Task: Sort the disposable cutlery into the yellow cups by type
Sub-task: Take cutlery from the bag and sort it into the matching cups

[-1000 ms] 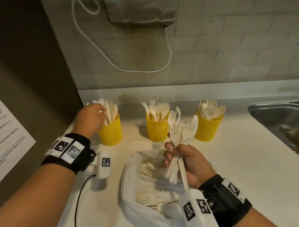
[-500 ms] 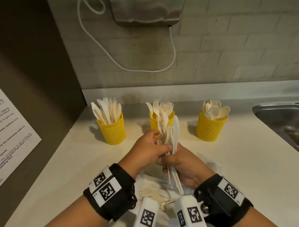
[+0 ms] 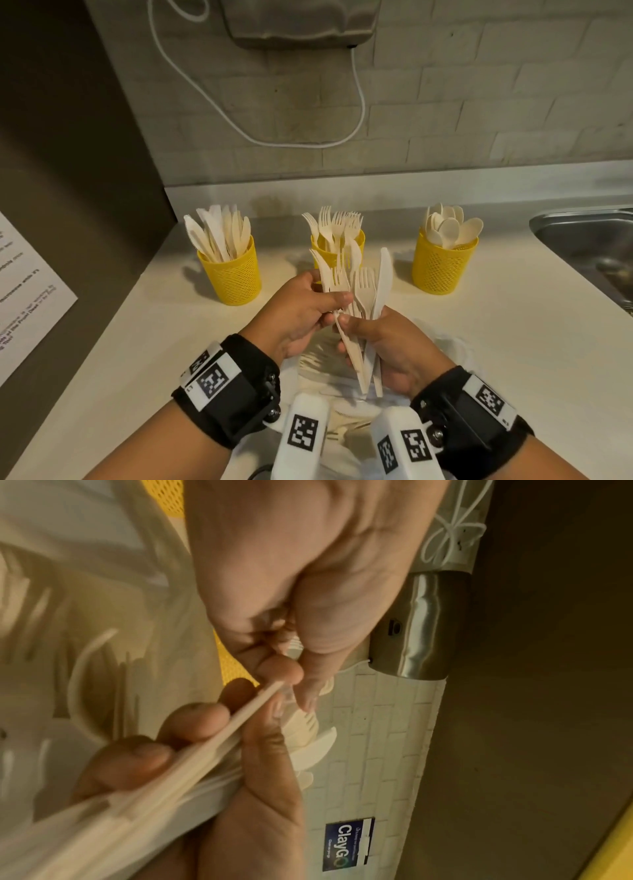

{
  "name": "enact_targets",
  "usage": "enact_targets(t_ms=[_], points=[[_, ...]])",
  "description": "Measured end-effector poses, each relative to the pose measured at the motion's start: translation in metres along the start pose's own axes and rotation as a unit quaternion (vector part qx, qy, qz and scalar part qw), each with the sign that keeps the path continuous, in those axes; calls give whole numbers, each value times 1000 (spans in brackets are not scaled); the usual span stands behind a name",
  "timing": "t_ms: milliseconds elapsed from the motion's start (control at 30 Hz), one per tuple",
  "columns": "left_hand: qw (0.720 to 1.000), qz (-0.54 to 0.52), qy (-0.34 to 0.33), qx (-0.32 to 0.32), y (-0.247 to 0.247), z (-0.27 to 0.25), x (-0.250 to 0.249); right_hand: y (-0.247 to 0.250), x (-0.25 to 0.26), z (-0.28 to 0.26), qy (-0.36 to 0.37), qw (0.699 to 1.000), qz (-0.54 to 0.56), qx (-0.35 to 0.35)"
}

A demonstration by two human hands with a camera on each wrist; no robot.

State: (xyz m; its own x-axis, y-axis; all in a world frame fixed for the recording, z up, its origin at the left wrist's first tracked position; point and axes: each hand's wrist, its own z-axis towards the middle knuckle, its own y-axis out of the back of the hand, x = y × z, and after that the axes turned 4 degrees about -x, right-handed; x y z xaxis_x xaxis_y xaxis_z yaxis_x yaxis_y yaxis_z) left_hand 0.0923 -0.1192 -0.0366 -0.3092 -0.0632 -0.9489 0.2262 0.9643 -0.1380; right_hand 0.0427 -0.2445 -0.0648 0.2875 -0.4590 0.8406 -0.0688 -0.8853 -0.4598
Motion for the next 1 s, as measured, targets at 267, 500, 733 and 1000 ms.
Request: enact_targets(t_ms=[267, 500, 733, 1000], points=[[994, -82, 44, 49, 6, 4, -5, 5, 3, -4, -27, 998, -61, 16], [996, -70, 24, 52, 2, 8, -5, 5, 6, -5, -49, 995, -85, 10], [996, -9, -85, -9, 2, 15, -41, 9, 16, -3, -32, 999, 25, 1], [945, 53, -299, -120, 4, 62, -88, 27, 21, -5, 23, 992, 94, -79]])
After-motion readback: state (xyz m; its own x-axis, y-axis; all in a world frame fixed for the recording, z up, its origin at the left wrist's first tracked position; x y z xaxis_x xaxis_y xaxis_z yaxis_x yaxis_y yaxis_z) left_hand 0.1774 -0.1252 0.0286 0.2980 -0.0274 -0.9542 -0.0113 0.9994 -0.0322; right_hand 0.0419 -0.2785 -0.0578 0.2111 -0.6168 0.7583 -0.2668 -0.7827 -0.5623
